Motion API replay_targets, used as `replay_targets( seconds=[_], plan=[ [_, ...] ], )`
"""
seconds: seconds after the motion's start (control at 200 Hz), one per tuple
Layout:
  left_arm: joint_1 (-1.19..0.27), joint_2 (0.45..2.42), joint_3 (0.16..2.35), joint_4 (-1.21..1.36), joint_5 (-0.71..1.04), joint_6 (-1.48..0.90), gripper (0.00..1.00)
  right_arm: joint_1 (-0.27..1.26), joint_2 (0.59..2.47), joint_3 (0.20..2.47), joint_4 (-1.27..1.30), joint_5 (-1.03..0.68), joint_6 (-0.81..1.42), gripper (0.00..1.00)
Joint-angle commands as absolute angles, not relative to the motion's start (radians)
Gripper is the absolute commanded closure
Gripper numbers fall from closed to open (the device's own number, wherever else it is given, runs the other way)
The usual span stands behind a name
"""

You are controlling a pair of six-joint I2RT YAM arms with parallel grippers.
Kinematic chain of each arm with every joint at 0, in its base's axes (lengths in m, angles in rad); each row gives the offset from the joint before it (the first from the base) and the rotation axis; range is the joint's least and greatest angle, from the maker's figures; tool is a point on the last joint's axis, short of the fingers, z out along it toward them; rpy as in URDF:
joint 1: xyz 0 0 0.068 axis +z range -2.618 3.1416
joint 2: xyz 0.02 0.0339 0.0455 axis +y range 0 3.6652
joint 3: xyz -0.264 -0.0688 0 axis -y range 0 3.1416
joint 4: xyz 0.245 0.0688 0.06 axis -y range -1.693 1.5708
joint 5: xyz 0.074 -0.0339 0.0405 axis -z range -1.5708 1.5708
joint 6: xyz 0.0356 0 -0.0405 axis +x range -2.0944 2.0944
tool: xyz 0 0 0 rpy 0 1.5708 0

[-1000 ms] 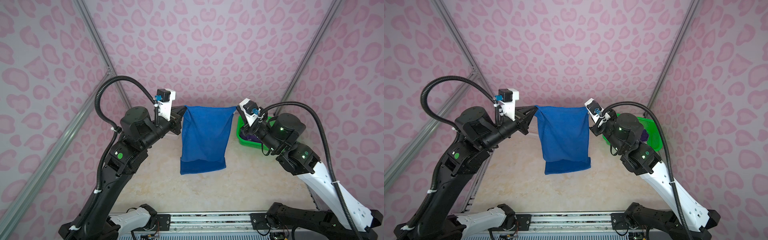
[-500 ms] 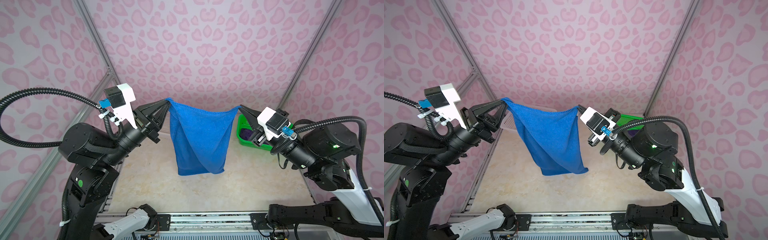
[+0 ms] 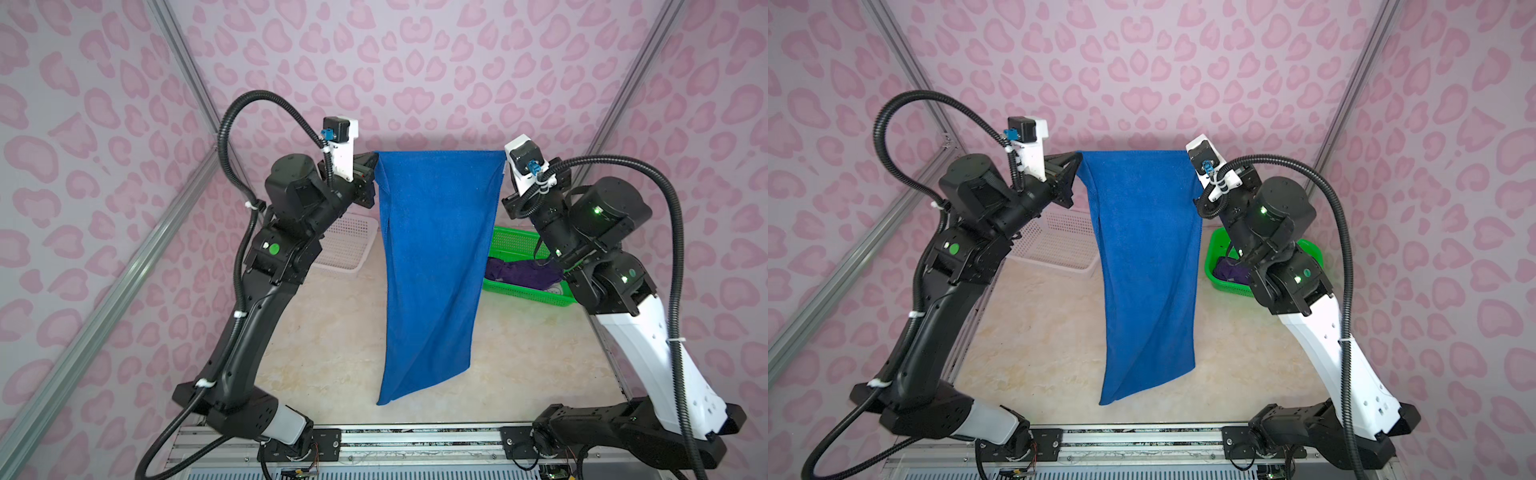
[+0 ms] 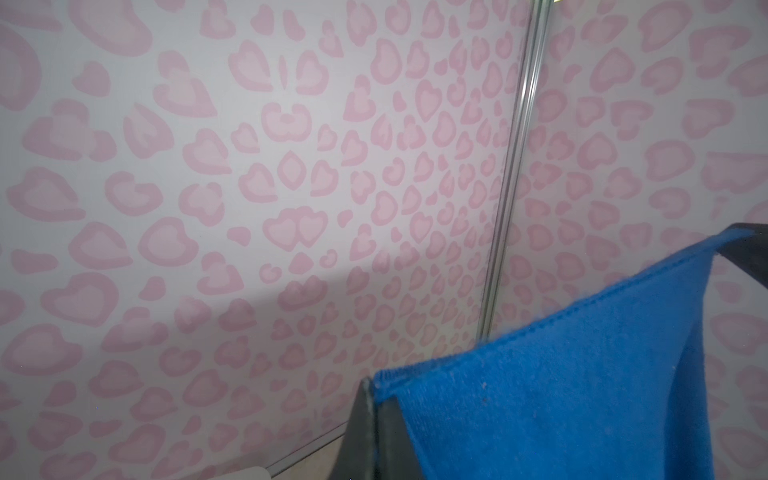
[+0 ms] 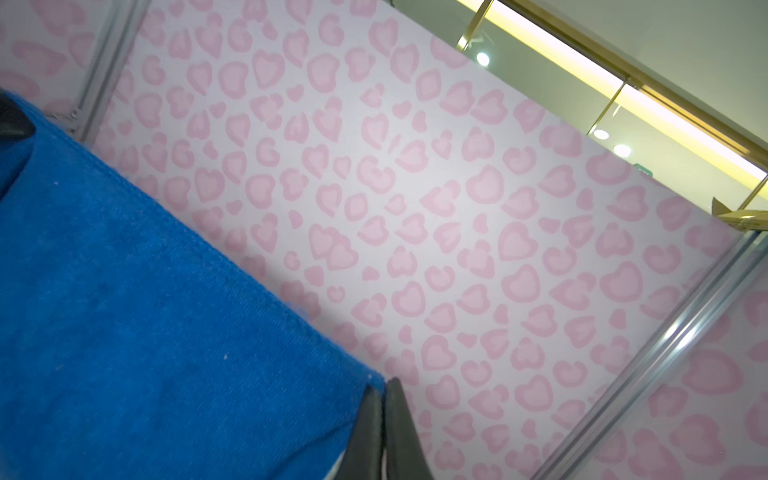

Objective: Fold and stack the towels
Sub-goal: 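Lower the stretched towel onto the table, laying it lengthwise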

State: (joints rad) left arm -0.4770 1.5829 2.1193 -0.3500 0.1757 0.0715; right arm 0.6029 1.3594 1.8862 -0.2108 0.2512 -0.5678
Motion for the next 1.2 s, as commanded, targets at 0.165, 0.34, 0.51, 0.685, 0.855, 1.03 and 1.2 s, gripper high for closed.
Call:
replay_targets(
  seconds=[0.165, 0.34, 0.51, 0.685, 0.855, 1.03, 1.2],
  plan=[
    [-0.395, 2.008, 2.427, -0.373, 0.129, 0.045, 0.97, 0.378, 1.555, 1.809, -0.120, 0.076, -0.377, 1.00],
    [-0.376, 2.185, 2.466, -0.332, 0.081, 0.029, 0.97, 0.322, 1.698, 1.773, -0.035, 0.052, -0.338, 1.00],
    [-0.373, 2.276, 2.467, -0.345, 0.045, 0.042, 0.97, 0.299, 1.830, 1.818, -0.036, 0.021, -0.336, 1.00],
    [-0.373, 2.282, 2.391, -0.354, 0.057, 0.056, 0.97, 0.298, 1.871, 1.762, -0.048, -0.001, -0.355, 1.00],
    [-0.374, 2.235, 2.230, -0.336, 0.099, 0.062, 0.97, 0.289, 1.819, 1.588, -0.046, -0.054, -0.382, 1.00],
    [-0.386, 2.151, 2.030, -0.304, 0.138, 0.051, 0.98, 0.288, 1.756, 1.421, -0.073, -0.103, -0.394, 1.00],
    [-0.420, 2.029, 1.791, -0.225, 0.129, 0.049, 0.98, 0.289, 1.690, 1.308, -0.103, -0.151, -0.396, 1.00]
  ],
)
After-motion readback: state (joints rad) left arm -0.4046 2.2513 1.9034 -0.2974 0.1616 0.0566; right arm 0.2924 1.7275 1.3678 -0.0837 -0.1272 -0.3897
